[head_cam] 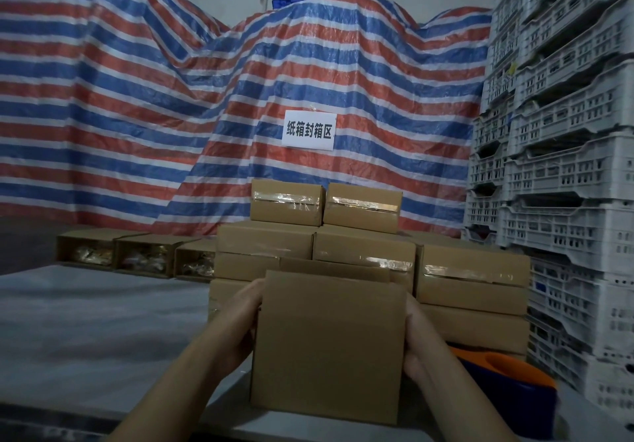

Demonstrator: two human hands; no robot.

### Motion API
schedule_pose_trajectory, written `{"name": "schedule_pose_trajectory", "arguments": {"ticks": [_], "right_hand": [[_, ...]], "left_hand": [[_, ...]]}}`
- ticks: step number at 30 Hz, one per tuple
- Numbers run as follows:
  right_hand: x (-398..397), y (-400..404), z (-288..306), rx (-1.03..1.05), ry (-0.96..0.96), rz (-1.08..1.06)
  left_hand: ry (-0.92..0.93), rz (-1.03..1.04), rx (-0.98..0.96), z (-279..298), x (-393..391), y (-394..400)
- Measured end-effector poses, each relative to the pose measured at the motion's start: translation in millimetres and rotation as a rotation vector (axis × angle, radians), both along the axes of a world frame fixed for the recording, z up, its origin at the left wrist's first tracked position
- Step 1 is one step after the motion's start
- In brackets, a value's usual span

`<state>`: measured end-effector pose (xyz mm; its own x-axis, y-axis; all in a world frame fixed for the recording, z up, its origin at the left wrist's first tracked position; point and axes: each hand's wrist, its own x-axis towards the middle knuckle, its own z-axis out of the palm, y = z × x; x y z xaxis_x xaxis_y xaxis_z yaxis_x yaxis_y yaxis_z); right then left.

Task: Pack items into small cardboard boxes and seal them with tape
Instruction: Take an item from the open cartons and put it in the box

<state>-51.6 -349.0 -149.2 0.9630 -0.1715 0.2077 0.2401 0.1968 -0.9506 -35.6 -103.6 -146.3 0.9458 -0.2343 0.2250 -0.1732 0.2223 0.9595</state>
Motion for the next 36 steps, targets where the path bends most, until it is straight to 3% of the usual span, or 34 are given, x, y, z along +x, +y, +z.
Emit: {"name": "schedule_pose_trajectory", "arguments": {"ticks": [6, 30, 33, 36], "right_hand": [[1, -1, -1, 0.006, -0.009, 0.010], [0, 3, -1, 0.076, -0.005, -0.029], [-3, 3, 0, 0.132, 0.015, 0.015], [-11, 2, 0, 0.060, -0.011, 0.061]], "left_hand": [[-0.064, -0.133, 0.029, 0, 0, 14], [-0.053, 0.172, 0.109, -1, 5, -3], [-0.045, 0.183, 0.091, -2, 7, -4], [-0.036, 0.179, 0.061, -3, 7, -4]]}}
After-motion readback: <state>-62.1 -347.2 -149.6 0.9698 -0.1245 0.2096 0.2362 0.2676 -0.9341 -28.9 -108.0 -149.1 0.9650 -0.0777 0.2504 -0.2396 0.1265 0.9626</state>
